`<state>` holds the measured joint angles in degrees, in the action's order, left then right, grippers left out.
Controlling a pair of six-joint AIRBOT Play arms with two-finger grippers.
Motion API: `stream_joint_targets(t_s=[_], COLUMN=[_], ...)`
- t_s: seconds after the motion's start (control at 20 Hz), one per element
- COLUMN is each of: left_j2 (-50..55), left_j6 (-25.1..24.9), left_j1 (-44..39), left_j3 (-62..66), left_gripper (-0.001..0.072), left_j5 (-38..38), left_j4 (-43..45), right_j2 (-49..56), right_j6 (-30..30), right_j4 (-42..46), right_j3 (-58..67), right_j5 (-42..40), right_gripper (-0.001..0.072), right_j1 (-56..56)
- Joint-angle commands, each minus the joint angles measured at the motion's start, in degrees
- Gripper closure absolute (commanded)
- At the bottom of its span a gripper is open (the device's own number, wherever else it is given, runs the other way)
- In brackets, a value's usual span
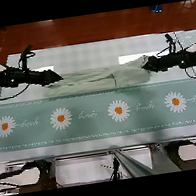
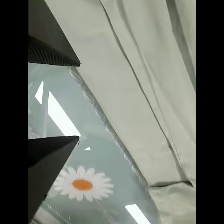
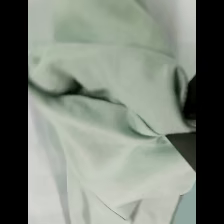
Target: Fold the shirts.
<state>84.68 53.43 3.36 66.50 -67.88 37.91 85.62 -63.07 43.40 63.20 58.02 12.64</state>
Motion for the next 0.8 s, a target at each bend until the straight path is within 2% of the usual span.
stream_joint_targets(t_s=[0.0, 0.05, 0.15, 0.2, 0.3, 0.5, 0.75], left_j2=[0.0, 0.0, 0.1, 0.1, 0.3, 2.4, 8.2], left_j6=[3.3, 5.0, 5.9, 5.9, 8.7, 12.9, 12.9], left_j1=[-5.6, -8.3, -13.8, -16.9, -22.6, -31.5, -40.7], left_j3=[0.1, 0.1, 0.0, 0.0, 0.0, 0.0, 0.0], left_gripper=[0.0419, 0.0584, 0.0606, 0.0682, 0.0683, 0.0682, 0.0683], left_j5=[1.1, 1.7, 4.7, 6.9, 11.4, 17.0, 18.8], left_j4=[-4.6, -5.2, -5.4, -5.4, -5.4, -5.7, -12.9], right_j2=[-11.0, -14.7, -21.5, -24.7, -30.8, -38.8, -44.5], right_j6=[-4.7, -6.5, -10.0, -12.5, -18.2, -24.9, -29.6], right_j4=[11.4, 13.9, 18.4, 20.6, 24.7, 29.7, 30.8], right_j3=[0.1, 0.1, 0.1, 0.1, 0.1, 0.1, 0.1], right_j5=[6.1, 7.3, 9.0, 9.5, 10.5, 12.9, 15.0], right_gripper=[0.0677, 0.0678, 0.0677, 0.0678, 0.0678, 0.0678, 0.0678], right_j1=[-1.6, -2.5, -4.9, -6.4, -9.5, -15.3, -21.9])
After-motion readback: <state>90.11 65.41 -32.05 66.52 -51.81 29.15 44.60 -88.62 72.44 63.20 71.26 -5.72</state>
